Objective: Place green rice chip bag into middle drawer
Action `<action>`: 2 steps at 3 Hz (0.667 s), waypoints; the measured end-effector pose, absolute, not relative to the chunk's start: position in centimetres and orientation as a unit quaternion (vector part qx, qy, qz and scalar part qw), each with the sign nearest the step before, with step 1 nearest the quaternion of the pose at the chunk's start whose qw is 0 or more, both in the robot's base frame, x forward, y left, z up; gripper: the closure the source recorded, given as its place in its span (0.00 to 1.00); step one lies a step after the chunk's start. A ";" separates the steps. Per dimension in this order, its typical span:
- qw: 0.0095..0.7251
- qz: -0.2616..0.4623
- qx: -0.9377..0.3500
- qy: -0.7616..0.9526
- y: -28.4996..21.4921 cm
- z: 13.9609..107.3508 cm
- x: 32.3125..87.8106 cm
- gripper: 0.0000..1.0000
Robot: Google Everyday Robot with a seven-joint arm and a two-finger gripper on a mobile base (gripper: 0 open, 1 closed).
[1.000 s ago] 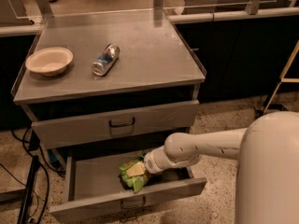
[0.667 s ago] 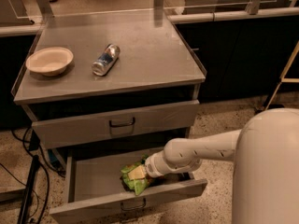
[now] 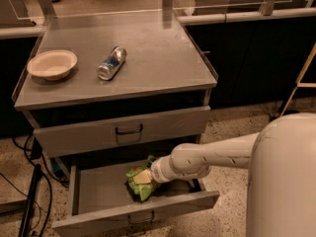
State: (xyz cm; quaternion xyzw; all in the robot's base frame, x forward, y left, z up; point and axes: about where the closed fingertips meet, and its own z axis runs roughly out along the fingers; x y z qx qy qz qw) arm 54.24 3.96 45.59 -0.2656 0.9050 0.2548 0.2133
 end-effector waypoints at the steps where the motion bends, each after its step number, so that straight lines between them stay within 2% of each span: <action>1: 0.225 0.251 -0.269 0.902 4.1 46.9 54.6 1.00; 2: 0.225 0.247 -0.261 0.906 4.2 46.1 55.1 1.00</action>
Offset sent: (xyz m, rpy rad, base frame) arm 0.0157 0.0013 -0.0041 -0.0166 -0.0166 -0.0464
